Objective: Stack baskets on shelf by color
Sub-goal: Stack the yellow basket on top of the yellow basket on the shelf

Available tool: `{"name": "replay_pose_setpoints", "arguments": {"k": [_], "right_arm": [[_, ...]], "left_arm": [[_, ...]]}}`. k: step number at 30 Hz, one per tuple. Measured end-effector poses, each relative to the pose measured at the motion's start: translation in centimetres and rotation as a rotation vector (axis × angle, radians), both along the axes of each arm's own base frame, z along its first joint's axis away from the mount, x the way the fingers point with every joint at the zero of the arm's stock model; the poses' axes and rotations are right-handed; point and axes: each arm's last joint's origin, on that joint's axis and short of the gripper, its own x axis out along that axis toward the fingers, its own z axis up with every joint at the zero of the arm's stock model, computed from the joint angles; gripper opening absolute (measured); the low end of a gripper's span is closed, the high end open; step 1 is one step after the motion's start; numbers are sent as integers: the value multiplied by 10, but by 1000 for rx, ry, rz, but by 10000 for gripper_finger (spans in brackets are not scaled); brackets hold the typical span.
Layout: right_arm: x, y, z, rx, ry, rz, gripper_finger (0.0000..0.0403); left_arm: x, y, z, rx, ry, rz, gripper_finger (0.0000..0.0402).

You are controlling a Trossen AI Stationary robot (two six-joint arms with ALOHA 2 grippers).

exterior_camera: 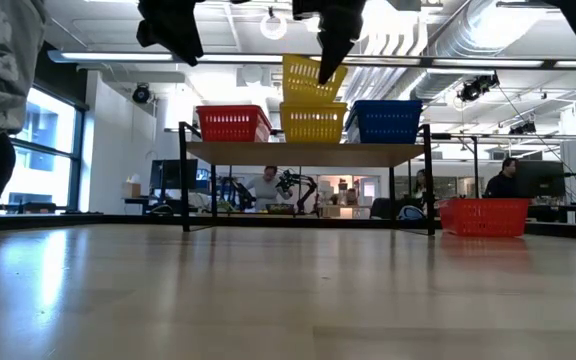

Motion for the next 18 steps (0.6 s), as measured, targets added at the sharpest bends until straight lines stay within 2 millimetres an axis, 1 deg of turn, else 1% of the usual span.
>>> {"name": "replay_pose_setpoints", "arguments": {"k": [8,14,18], "right_arm": [[-2,-4,-1,66,-4,12,0],[-4,-6,-2,69,15,25,0],[-3,-7,-7,60,49,22,0]], "left_arm": [[0,0,0,1,0,1,136],[0,0,0,2,0,2,136],[0,0,0,2,-1,5,136]]}}
